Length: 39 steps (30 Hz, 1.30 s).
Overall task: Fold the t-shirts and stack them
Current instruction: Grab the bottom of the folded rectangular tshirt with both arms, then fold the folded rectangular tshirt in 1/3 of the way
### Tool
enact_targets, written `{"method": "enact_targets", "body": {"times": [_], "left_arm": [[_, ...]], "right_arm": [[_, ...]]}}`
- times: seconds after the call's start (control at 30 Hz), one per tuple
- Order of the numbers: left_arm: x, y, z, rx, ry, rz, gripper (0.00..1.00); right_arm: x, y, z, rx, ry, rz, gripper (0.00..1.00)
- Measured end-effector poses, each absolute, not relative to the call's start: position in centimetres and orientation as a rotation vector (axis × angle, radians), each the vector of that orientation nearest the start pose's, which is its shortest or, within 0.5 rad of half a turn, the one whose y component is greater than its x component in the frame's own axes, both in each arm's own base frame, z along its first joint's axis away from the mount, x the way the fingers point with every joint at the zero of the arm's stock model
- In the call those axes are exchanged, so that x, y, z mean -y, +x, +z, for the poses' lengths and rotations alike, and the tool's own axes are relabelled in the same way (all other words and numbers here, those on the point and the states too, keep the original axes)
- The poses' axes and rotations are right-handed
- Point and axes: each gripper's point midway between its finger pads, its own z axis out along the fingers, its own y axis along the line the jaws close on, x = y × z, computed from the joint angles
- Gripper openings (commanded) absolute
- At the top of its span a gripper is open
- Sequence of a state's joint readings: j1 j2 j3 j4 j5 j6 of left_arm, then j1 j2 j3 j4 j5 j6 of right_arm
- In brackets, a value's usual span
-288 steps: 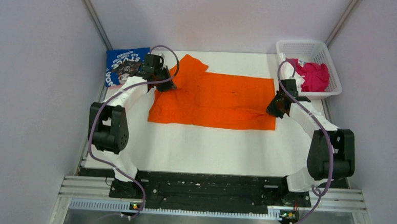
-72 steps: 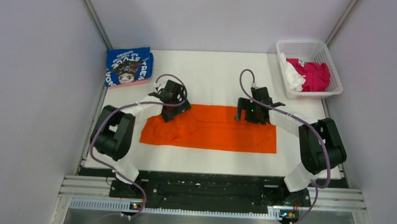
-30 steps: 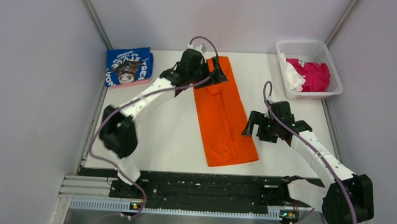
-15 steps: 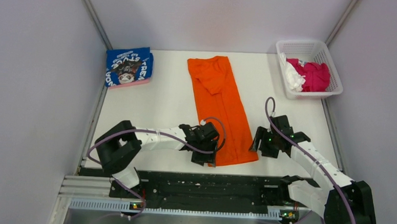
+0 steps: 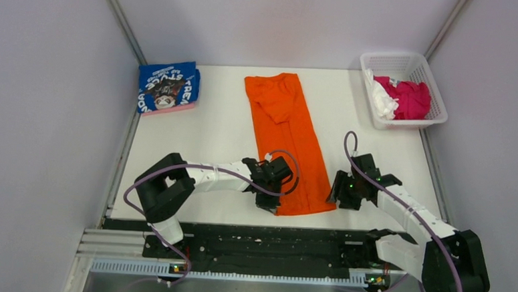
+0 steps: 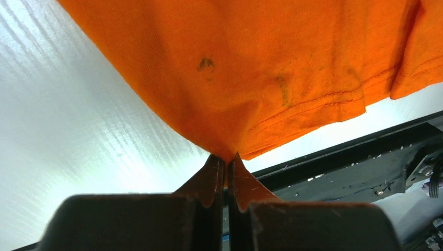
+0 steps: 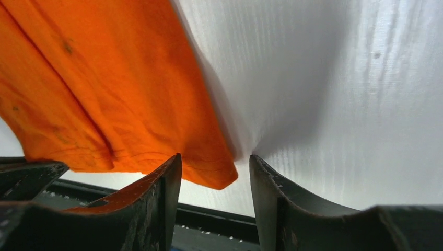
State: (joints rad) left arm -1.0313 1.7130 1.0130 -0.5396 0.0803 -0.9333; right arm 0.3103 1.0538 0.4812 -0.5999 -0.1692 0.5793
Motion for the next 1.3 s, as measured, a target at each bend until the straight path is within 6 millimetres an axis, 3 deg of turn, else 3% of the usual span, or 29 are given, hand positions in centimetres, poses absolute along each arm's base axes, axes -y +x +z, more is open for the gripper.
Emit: {"method": "enact_targets", "body": {"times": [0.1, 0.13, 0.23, 0.4, 0.63, 0.73, 0.87, 1.03, 1.17, 1.3], "left_arm": [[31.3, 13.2, 2.1, -2.99, 0.155, -0.471, 0.0], [31.2, 13.1, 2.1, -2.992, 0.151, -0.47, 0.0], [30.8, 12.8, 2.1, -2.997, 0.137, -0.471, 0.0], [29.6, 11.9, 2.2, -3.011, 0.103, -0.476, 0.0], [30.4, 12.6, 4.3, -2.991, 0.085, -0.632, 0.0], [30.0, 14.9, 4.9, -2.978, 0.018, -0.69, 0.0], [29.4, 20.2, 7.3, -2.883, -0.093, -0.771, 0.0], [29.3, 26.3, 10.2, -2.755, -0.118, -0.844, 0.0], [28.9, 30.3, 10.5, -2.724, -0.155, -0.885, 0.0], [27.1, 34.2, 9.7, -2.704, -0.222, -0.871, 0.0]], "right_arm": [[-11.3, 16.4, 2.0, -2.817, 0.321, 0.493, 0.39], [-11.6, 16.4, 2.0, -2.82, 0.312, 0.507, 0.24], [-12.5, 15.9, 1.5, -2.845, 0.262, 0.534, 0.0], [-13.8, 15.3, 1.8, -2.85, 0.195, 0.621, 0.0], [-15.5, 17.2, 5.2, -2.715, 0.095, 0.753, 0.0], [-16.6, 19.9, 7.3, -2.647, 0.068, 0.779, 0.0], [-18.3, 24.2, 9.5, -2.576, 0.048, 0.794, 0.0], [-19.4, 29.2, 10.8, -2.523, 0.065, 0.776, 0.0], [-19.9, 32.9, 11.0, -2.495, 0.09, 0.75, 0.0], [-20.3, 36.1, 11.0, -2.474, 0.111, 0.72, 0.0]]}}
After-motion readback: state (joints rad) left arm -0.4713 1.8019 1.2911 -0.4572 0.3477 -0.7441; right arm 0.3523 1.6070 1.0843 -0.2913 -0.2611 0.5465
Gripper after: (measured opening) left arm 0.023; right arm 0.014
